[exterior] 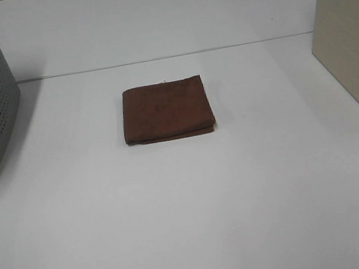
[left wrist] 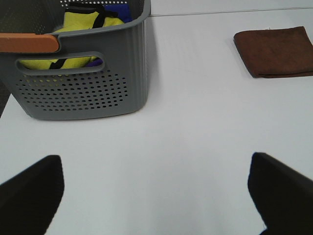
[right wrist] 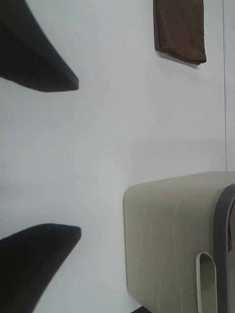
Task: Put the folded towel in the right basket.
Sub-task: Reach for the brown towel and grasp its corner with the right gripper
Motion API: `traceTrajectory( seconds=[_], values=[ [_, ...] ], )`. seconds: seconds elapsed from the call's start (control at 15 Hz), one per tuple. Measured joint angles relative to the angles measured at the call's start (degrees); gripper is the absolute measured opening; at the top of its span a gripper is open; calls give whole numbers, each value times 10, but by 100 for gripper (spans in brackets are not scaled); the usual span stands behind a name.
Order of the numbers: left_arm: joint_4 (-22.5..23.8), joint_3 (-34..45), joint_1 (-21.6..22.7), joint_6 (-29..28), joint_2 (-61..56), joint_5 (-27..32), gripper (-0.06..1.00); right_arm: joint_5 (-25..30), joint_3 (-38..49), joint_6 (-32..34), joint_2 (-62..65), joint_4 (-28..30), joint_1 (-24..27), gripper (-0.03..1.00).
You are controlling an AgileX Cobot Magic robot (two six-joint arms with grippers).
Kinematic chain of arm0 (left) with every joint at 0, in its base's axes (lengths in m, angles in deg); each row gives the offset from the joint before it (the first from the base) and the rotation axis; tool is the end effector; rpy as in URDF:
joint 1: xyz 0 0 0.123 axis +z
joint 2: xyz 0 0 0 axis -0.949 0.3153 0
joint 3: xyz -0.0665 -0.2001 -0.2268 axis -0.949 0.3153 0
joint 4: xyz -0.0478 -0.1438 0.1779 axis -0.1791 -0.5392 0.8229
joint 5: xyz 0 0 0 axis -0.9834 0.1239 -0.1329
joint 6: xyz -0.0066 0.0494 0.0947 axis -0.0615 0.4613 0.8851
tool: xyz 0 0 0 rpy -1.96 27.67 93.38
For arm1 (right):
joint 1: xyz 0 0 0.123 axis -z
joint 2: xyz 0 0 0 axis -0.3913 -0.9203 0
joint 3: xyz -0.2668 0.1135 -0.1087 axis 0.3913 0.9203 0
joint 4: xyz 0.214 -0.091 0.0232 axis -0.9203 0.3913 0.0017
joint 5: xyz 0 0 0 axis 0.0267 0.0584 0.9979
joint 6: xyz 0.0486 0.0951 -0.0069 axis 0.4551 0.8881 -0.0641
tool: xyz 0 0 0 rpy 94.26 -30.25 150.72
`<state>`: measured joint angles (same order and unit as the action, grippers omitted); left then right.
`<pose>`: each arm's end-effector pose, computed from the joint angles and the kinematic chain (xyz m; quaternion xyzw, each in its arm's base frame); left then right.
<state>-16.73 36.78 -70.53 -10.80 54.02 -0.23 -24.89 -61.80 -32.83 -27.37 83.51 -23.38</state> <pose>-0.0317 -0.0057 0.2617 0.0082 0.8503 -0.0135 0.5261 -0.0333 0.0044 0.2623 -0.0211 0.8507 0.0153 0.5251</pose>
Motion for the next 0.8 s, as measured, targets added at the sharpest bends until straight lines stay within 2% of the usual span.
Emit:
traceTrajectory(
  seconds=[0.8],
  values=[
    [0,0,0,0,0,0,97,0,0,0,0,0,0,71]
  ],
)
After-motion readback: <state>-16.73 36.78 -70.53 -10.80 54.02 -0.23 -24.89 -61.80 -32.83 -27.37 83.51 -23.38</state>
